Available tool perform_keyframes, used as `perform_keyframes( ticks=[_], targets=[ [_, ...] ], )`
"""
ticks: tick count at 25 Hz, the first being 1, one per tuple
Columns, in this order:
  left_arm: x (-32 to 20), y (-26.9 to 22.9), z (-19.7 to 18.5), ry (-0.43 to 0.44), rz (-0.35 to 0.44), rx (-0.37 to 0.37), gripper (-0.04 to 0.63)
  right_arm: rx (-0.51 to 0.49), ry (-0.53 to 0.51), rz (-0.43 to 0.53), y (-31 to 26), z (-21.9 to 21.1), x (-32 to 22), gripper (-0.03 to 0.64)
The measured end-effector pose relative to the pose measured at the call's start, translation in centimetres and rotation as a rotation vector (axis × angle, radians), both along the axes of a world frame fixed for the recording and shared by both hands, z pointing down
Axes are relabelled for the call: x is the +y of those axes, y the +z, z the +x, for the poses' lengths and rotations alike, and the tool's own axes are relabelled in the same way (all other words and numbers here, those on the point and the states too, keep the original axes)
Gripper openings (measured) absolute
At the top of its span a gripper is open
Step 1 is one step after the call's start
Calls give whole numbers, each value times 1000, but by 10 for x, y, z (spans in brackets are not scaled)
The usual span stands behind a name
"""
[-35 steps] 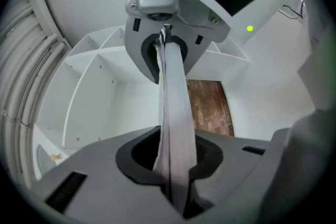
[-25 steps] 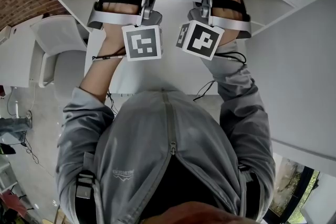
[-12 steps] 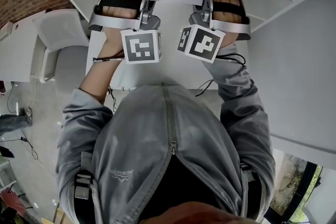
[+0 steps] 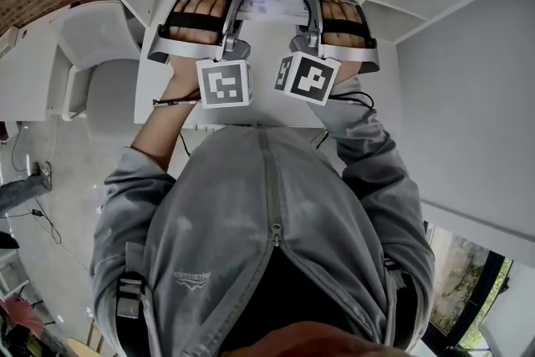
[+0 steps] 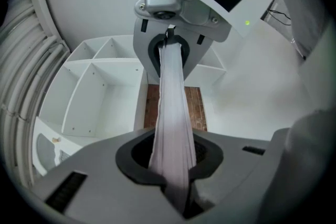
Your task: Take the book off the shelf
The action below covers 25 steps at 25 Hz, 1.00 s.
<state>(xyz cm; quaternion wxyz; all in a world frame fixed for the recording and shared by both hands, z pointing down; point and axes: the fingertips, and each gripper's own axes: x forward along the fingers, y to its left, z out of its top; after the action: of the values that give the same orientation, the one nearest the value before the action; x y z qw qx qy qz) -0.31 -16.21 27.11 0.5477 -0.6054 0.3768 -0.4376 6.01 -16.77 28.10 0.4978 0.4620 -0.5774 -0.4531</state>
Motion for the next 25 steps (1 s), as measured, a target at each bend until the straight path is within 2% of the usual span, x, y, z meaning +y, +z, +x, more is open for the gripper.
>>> perform_keyframes(
  ticks=[7, 13, 25],
  targets=[
    [5, 58, -4, 1, -116, -21, 77, -18, -1, -114, 58, -4, 6, 84],
    [9, 105, -7, -13, -224, -5, 77, -25, -16, -205, 105, -10, 8, 84],
    [0, 178, -8, -14, -374, -27, 77, -46, -15, -364, 181, -10, 2, 84]
  ],
)
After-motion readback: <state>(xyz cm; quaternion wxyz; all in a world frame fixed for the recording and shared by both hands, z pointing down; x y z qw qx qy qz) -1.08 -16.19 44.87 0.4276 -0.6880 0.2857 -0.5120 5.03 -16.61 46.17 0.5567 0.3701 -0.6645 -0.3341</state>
